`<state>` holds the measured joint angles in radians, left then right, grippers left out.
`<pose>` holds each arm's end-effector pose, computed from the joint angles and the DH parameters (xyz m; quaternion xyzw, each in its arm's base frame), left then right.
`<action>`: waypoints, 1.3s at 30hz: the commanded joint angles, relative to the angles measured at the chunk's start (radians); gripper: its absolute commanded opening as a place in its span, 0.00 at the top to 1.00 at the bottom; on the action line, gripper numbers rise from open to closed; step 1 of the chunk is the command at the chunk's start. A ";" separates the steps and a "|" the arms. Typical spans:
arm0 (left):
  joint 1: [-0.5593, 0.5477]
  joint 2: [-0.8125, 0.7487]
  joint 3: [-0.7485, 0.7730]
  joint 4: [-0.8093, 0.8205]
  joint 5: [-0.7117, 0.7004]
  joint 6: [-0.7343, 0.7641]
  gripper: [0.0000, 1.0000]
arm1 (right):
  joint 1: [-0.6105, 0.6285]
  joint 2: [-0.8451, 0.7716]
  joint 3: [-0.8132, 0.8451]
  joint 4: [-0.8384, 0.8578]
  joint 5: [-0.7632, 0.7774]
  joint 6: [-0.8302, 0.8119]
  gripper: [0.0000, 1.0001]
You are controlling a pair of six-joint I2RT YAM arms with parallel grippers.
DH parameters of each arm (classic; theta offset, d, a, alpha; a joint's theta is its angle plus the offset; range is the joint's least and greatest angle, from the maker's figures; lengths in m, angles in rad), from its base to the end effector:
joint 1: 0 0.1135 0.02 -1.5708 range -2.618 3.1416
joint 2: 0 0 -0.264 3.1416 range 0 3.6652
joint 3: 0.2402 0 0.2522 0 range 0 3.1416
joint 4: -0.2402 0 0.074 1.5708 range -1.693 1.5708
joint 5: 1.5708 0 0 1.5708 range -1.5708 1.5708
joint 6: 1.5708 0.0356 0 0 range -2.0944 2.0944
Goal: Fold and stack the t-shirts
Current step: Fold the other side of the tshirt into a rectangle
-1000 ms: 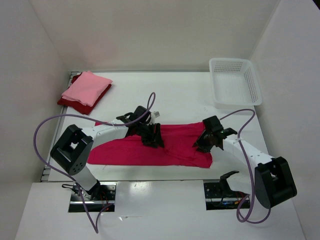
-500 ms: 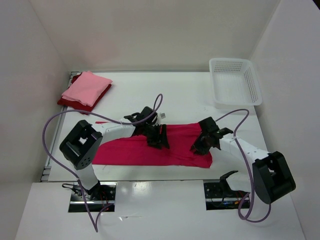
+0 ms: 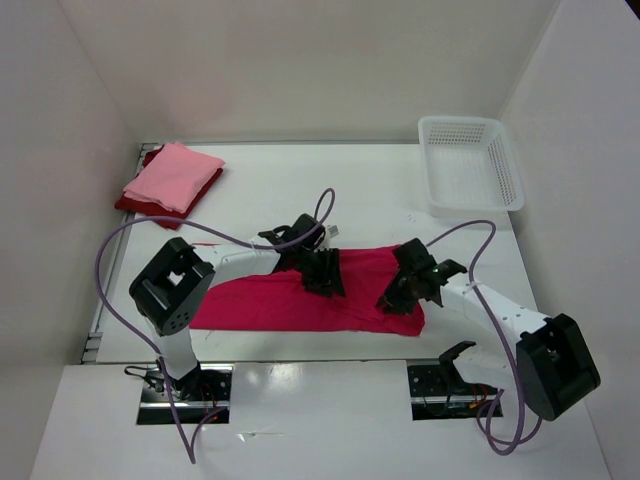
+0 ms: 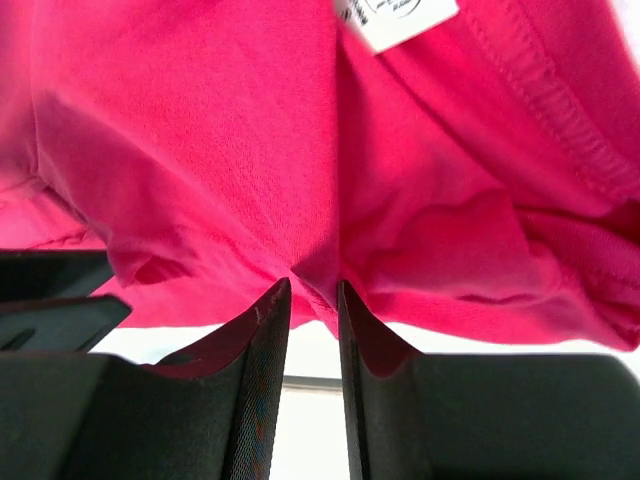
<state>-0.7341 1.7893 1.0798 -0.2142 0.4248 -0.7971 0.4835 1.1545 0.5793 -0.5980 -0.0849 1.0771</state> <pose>0.2621 -0.2563 0.1722 0.0378 0.9285 -0.3595 0.0856 0.1702 0.0928 0.1711 0.2784 0.9390 0.1684 0.1110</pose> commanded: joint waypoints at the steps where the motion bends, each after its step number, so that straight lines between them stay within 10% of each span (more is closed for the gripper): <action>1: -0.011 0.024 0.049 0.003 -0.020 -0.025 0.49 | 0.032 -0.041 -0.002 -0.054 0.028 0.037 0.69; 12: -0.011 0.015 0.040 0.003 -0.020 -0.025 0.79 | 0.105 -0.050 -0.002 -0.100 0.074 0.086 0.56; 22: -0.011 -0.036 0.020 -0.008 -0.020 -0.016 0.99 | 0.106 -0.032 0.007 -0.068 0.074 0.086 0.98; 37: 0.136 -0.243 -0.072 -0.148 0.072 0.056 1.00 | 0.106 -0.061 0.140 -0.203 -0.055 -0.049 1.00; 39: 0.111 -0.217 -0.051 -0.158 0.088 0.087 0.89 | 0.106 -0.050 0.140 -0.203 -0.064 -0.058 1.00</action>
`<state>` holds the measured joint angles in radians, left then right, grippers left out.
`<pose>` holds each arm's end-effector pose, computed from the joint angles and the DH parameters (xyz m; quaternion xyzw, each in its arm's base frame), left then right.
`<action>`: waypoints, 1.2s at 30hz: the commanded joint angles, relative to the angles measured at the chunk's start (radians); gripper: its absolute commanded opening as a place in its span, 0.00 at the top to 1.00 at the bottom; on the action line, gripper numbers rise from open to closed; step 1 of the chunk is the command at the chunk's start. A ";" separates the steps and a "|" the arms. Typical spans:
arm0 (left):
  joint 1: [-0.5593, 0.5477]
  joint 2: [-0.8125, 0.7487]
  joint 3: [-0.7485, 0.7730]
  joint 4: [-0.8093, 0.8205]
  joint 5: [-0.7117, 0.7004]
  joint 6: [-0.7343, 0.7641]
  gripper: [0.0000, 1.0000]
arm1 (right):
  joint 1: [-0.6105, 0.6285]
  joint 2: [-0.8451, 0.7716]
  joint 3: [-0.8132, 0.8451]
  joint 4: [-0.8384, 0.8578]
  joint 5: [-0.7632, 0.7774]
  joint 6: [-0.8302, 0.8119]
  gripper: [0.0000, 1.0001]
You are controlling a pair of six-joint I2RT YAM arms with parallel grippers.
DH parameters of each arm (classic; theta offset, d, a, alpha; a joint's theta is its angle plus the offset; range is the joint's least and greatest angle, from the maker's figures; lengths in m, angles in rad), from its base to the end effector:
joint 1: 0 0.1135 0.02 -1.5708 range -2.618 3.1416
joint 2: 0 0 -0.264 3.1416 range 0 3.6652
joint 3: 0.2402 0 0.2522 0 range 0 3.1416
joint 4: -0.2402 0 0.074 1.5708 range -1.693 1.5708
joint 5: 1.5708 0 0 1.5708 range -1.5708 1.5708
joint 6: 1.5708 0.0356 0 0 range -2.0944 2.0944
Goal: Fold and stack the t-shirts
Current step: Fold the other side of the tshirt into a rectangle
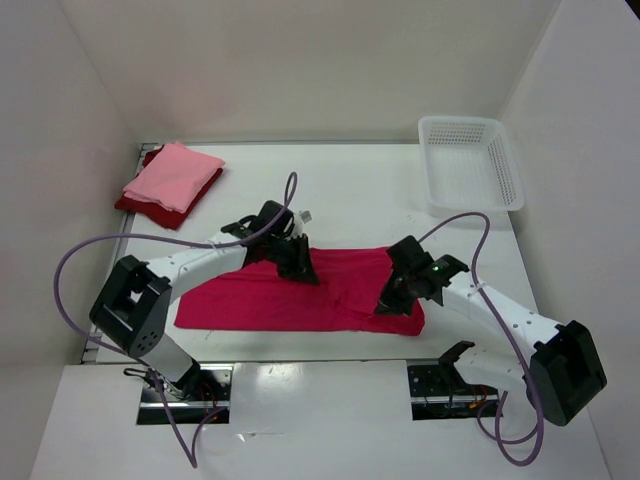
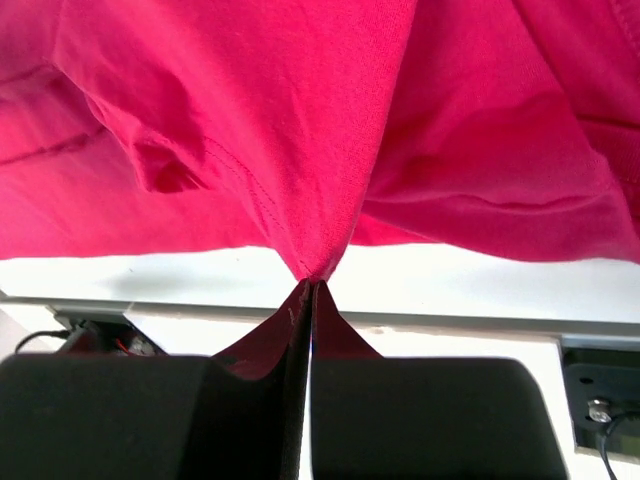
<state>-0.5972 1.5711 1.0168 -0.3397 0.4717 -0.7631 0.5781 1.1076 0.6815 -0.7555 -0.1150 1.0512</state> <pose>0.2606 -0.1968 0.2172 0.0013 0.9204 -0.3744 0.1123 0.1581 0.1080 0.2019 0.2188 0.9548 0.1791 0.0914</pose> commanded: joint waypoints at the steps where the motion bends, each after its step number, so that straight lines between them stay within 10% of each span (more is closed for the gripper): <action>1: -0.045 0.042 0.031 -0.033 0.041 0.053 0.78 | 0.011 -0.003 0.038 -0.045 -0.025 -0.033 1.00; 2: -0.064 0.059 0.061 -0.022 0.029 0.053 0.56 | 0.011 0.011 0.038 -0.045 -0.025 -0.033 1.00; 5: -0.125 0.116 0.109 0.013 -0.026 0.015 0.34 | 0.011 0.031 0.038 -0.033 -0.015 -0.033 1.00; 9: -0.125 0.145 0.128 0.034 -0.105 0.004 0.21 | 0.011 0.031 0.038 -0.022 -0.005 -0.033 1.00; 21: -0.173 0.231 0.183 0.034 -0.193 0.013 0.50 | 0.011 0.021 0.029 0.007 0.014 -0.023 1.00; 36: -0.200 0.260 0.195 -0.039 -0.263 0.002 0.57 | 0.011 0.021 0.010 0.035 0.023 -0.033 1.00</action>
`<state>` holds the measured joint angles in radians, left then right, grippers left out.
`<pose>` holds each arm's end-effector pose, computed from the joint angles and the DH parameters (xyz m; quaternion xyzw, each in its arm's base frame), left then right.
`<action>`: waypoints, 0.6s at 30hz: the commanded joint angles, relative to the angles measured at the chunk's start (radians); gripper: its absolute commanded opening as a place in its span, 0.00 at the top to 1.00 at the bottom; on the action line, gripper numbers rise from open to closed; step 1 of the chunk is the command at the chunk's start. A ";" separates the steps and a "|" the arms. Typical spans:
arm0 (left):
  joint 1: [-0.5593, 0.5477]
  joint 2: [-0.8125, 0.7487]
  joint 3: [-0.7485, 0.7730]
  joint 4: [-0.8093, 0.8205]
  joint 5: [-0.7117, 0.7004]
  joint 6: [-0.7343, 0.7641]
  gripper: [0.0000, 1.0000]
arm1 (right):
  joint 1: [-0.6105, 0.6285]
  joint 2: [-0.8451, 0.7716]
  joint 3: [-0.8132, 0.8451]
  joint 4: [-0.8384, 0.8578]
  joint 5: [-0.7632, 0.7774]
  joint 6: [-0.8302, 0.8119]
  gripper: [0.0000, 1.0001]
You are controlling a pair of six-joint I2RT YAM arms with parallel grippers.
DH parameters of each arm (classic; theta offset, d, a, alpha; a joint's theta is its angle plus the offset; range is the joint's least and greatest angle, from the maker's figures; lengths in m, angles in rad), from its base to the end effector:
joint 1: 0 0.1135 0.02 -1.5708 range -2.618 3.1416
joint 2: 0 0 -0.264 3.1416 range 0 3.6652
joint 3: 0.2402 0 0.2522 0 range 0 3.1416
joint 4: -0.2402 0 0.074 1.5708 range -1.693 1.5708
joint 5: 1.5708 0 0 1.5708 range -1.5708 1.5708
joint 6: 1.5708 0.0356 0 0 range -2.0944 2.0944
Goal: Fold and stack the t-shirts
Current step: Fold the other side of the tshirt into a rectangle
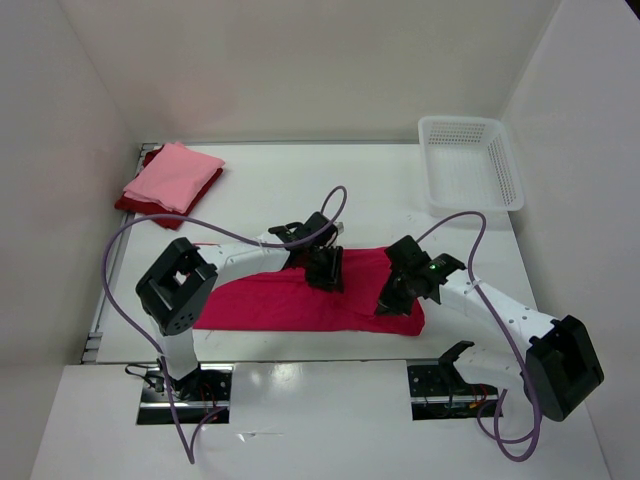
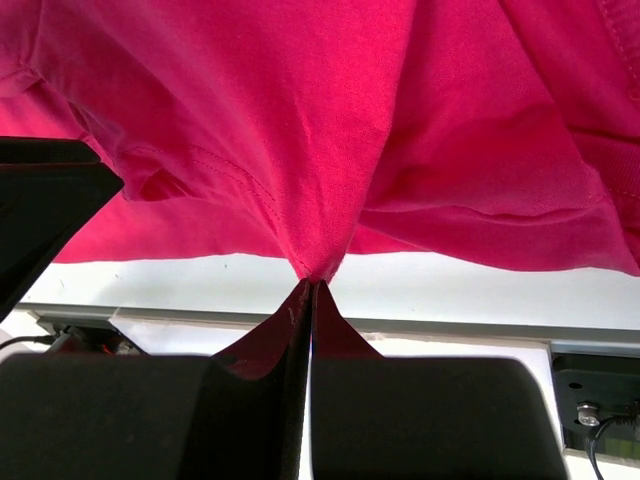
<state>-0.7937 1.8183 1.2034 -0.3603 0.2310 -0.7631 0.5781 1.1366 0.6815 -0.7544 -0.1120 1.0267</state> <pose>0.2609 -0.2769 0.1872 0.0483 0.9490 -0.2831 0.1302 0.1603 0.1093 0.1969 0.2087 0.9598 0.1672 0.0851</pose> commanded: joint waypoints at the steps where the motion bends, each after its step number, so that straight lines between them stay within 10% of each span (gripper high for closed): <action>1: -0.004 0.013 -0.001 -0.019 -0.022 0.002 0.55 | 0.011 -0.008 0.010 0.033 0.020 -0.008 1.00; 12: -0.025 0.044 0.002 -0.028 -0.032 0.002 0.62 | 0.011 -0.026 0.001 0.043 0.020 -0.017 1.00; 18: -0.025 0.022 0.002 -0.028 -0.032 -0.019 0.86 | 0.011 -0.035 0.001 0.043 0.020 -0.017 1.00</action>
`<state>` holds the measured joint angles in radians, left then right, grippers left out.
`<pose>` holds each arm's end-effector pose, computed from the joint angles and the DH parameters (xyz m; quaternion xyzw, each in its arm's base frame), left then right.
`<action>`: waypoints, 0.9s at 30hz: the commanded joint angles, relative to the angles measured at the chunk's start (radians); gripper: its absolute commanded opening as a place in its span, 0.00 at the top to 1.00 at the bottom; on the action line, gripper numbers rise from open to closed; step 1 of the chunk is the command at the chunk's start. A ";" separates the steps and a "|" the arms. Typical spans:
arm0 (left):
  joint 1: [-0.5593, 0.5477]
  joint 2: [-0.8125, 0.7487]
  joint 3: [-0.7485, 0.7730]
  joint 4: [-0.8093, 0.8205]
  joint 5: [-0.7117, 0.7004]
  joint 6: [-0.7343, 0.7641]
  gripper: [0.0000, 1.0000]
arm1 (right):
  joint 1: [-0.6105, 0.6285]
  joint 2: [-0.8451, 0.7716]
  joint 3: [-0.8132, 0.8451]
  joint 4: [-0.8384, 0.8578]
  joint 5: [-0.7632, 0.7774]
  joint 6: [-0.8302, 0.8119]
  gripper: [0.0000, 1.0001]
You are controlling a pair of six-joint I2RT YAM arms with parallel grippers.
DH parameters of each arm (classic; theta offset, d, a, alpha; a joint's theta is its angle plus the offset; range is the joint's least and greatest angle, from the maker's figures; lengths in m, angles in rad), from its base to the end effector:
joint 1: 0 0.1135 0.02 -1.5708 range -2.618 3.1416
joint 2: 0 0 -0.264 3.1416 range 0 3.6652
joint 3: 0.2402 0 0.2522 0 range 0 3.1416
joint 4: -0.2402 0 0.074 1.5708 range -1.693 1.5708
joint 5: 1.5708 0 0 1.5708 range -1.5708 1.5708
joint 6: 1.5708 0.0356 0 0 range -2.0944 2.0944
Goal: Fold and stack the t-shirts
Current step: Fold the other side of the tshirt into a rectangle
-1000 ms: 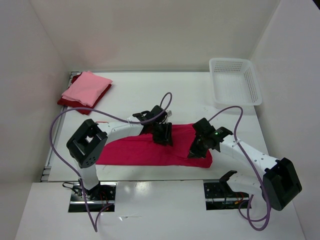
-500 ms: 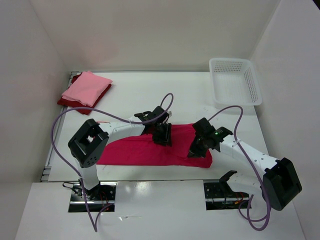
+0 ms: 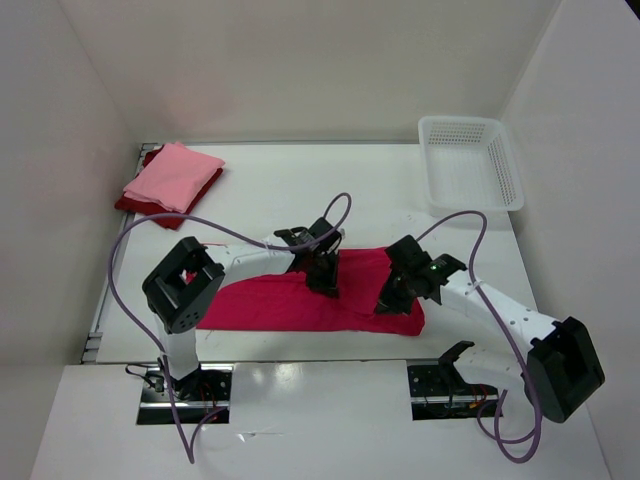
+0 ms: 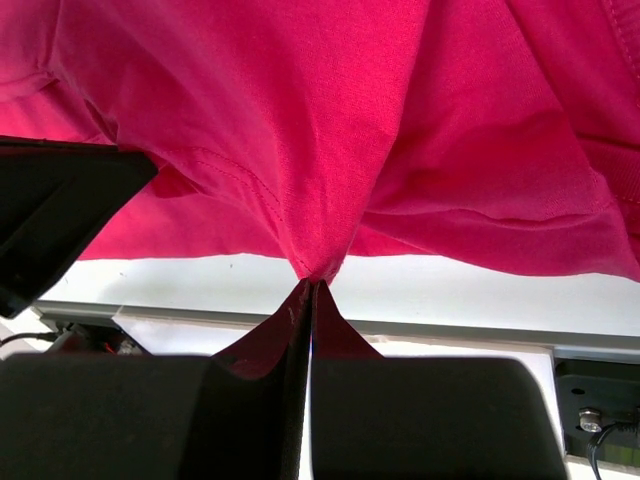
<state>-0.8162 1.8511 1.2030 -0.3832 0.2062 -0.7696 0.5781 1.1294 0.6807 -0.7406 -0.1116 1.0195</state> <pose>0.2553 -0.2822 0.1738 0.0498 0.9578 -0.2585 0.1154 0.1609 0.1097 0.1985 0.2043 0.9589 0.1738 0.0928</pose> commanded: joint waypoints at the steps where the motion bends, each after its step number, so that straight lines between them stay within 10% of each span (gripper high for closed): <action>1: -0.003 -0.022 0.003 -0.005 -0.007 -0.022 0.88 | 0.011 -0.028 0.002 0.029 0.020 -0.010 1.00; 17: 0.040 -0.187 -0.108 -0.059 0.153 -0.022 0.98 | 0.011 -0.006 0.033 -0.051 0.020 -0.010 1.00; 27: 0.060 -0.093 -0.128 -0.008 0.162 0.067 0.54 | 0.011 0.049 0.114 -0.149 0.052 -0.019 1.00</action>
<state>-0.7719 1.7500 1.0801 -0.4175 0.3424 -0.7338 0.5785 1.1709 0.7399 -0.8337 -0.0883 1.0080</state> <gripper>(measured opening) 0.424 0.009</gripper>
